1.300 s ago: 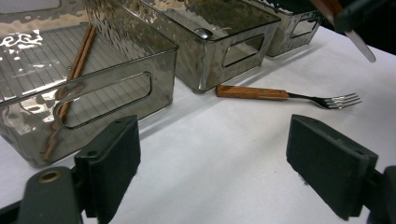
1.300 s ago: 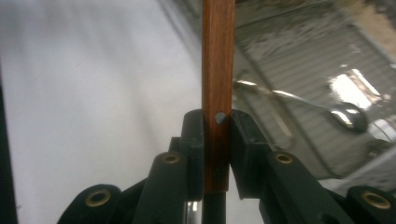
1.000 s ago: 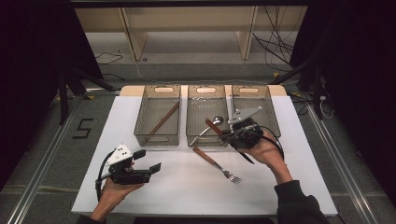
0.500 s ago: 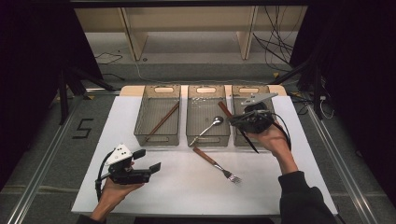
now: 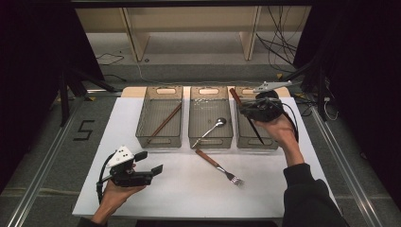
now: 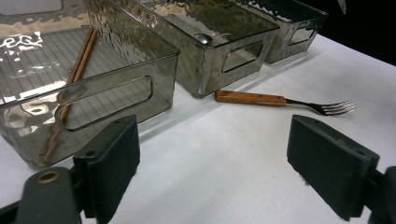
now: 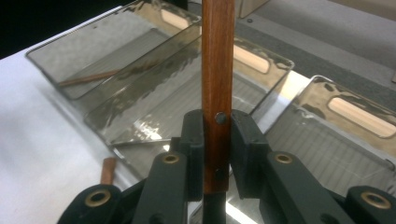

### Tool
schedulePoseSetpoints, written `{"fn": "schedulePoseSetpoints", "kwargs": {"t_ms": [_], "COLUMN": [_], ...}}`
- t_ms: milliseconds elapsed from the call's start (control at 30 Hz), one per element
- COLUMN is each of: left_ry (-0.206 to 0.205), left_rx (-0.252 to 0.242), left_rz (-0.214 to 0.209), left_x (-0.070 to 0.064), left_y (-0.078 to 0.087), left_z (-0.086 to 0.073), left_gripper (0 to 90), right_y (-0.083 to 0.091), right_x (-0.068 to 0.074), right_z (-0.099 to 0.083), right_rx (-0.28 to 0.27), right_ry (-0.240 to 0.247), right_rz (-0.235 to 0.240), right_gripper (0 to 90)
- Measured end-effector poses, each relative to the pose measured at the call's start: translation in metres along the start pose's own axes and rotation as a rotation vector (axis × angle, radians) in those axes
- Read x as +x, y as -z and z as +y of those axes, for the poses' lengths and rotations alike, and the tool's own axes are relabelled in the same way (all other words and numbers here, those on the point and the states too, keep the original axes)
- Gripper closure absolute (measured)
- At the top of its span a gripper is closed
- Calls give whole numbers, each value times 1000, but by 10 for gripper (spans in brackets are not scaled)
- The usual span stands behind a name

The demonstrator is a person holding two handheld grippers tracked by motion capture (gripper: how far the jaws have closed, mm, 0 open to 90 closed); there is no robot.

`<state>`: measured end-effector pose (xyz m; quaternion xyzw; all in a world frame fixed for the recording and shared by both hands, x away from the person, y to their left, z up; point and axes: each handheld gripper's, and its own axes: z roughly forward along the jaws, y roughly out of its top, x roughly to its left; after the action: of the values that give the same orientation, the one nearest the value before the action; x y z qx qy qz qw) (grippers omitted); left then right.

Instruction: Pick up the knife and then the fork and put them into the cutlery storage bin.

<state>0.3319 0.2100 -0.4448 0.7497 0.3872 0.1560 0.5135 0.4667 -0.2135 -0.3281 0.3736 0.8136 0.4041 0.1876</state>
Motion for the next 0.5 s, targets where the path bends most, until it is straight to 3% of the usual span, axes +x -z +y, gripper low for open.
{"fn": "schedulePoseSetpoints", "kwargs": {"t_ms": [267, 500], "left_ry": [1, 0], "left_rx": [-2, -1], "left_rz": [0, -1], "left_x": [1, 0], "left_y": [0, 0], "left_z": [0, 0], "left_gripper": [166, 166], "right_y": [-3, -9], "right_x": [-20, -33], "right_z": [7, 8], "right_rx": [-15, -14], "right_ry": [-58, -76], "right_rz": [-59, -115], "right_gripper": [771, 771]}}
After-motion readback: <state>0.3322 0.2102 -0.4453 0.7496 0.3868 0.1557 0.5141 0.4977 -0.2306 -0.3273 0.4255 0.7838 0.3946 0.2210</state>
